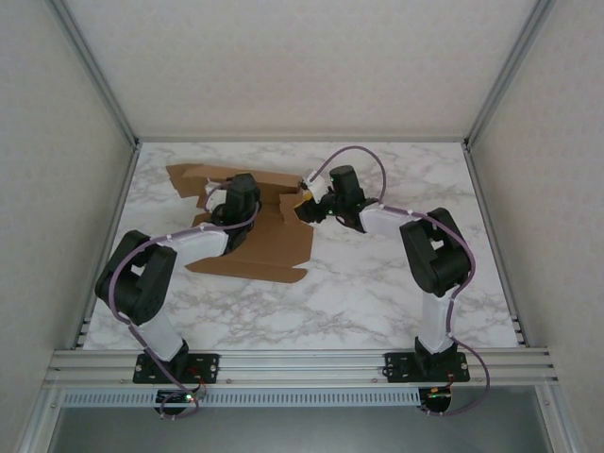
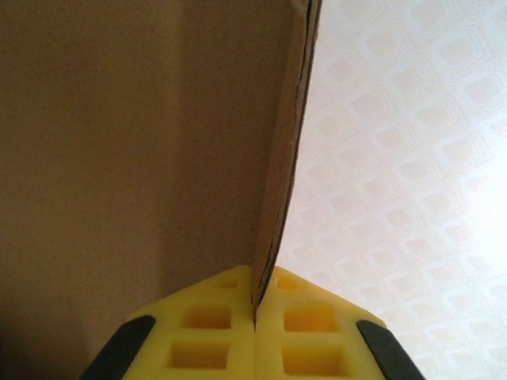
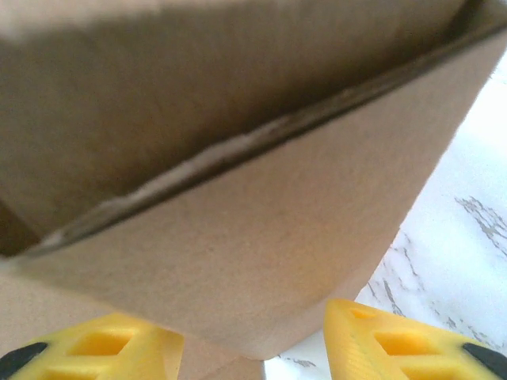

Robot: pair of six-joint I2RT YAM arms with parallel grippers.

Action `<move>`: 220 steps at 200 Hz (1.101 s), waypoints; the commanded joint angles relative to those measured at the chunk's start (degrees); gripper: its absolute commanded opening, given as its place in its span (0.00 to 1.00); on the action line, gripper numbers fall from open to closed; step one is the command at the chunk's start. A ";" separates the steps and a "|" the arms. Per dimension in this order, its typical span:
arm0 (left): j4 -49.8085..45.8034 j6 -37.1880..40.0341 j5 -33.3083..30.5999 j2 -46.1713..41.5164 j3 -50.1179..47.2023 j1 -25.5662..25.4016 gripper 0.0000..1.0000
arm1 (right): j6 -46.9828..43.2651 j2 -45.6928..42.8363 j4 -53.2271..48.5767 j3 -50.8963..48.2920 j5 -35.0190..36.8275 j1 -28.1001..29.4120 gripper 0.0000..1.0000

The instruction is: Fold the paper box

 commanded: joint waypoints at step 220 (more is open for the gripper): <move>8.17 5.63 2.59 8.59 -2.41 -1.10 0.00 | 16.26 -1.49 11.65 -1.16 22.19 2.53 0.60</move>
